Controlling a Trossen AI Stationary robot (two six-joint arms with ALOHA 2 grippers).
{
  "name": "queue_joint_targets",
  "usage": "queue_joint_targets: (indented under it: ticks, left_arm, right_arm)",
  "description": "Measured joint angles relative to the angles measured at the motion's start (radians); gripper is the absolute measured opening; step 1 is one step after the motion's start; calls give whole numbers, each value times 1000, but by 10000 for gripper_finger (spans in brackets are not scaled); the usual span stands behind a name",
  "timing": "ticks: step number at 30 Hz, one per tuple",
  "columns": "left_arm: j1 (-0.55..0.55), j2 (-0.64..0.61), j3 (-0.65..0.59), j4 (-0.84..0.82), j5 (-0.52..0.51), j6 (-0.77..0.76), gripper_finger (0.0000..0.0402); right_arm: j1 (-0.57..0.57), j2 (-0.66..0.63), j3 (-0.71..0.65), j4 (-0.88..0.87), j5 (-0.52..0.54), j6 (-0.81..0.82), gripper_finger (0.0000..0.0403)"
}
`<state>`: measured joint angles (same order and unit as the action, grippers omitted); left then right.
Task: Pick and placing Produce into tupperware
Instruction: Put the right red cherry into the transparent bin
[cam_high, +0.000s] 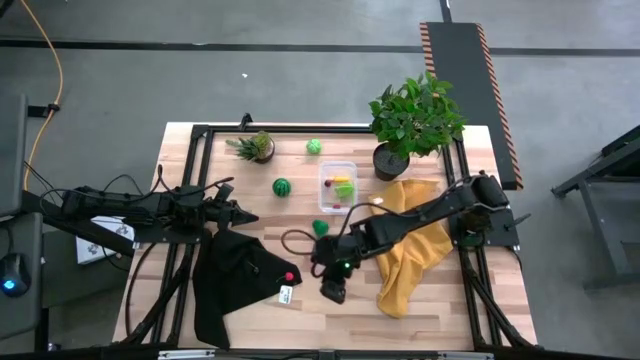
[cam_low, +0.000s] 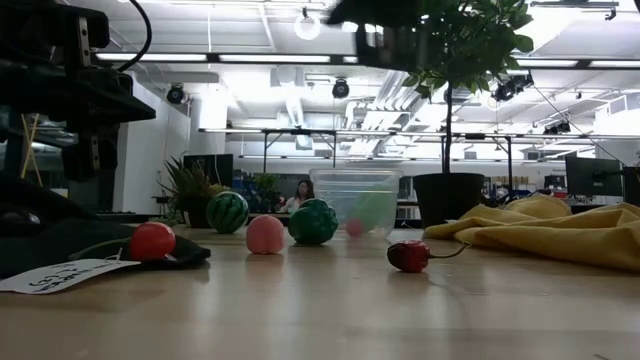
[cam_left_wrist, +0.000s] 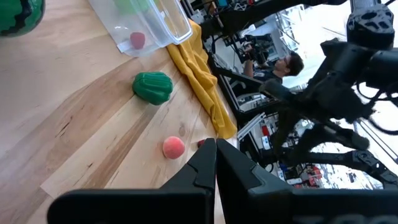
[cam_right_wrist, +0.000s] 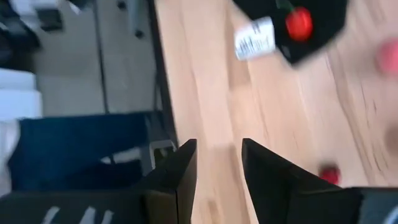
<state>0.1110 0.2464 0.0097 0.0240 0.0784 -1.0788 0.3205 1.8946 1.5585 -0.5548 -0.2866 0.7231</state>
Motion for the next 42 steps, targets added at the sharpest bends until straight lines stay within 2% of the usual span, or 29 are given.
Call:
queue_joint_targets:
  ticks: [3, 9, 13, 24, 30, 36, 42]
  left_arm:
    - [0, 0, 0, 0, 0, 0, 1]
    - [0, 0, 0, 0, 0, 0, 1]
    - [0, 0, 0, 0, 0, 0, 1]
    - [0, 0, 0, 0, 0, 0, 1]
    - [0, 0, 0, 0, 0, 0, 1]
    - [0, 0, 0, 0, 0, 0, 1]
    - [0, 0, 0, 0, 0, 0, 1]
  right_arm:
    - [17, 0, 0, -97, 17, 0, 119]
    - [52, 0, 0, -226, 170, -9, 119]
    - [74, 3, 0, -246, 257, -1, 119]
    - [136, 78, 0, -211, 383, 49, 119]
    - [147, 82, 0, -211, 379, 160, 119]
    - [128, 83, 0, -213, 303, 376, 119]
    - [111, 83, 0, -261, 277, 476, 119]
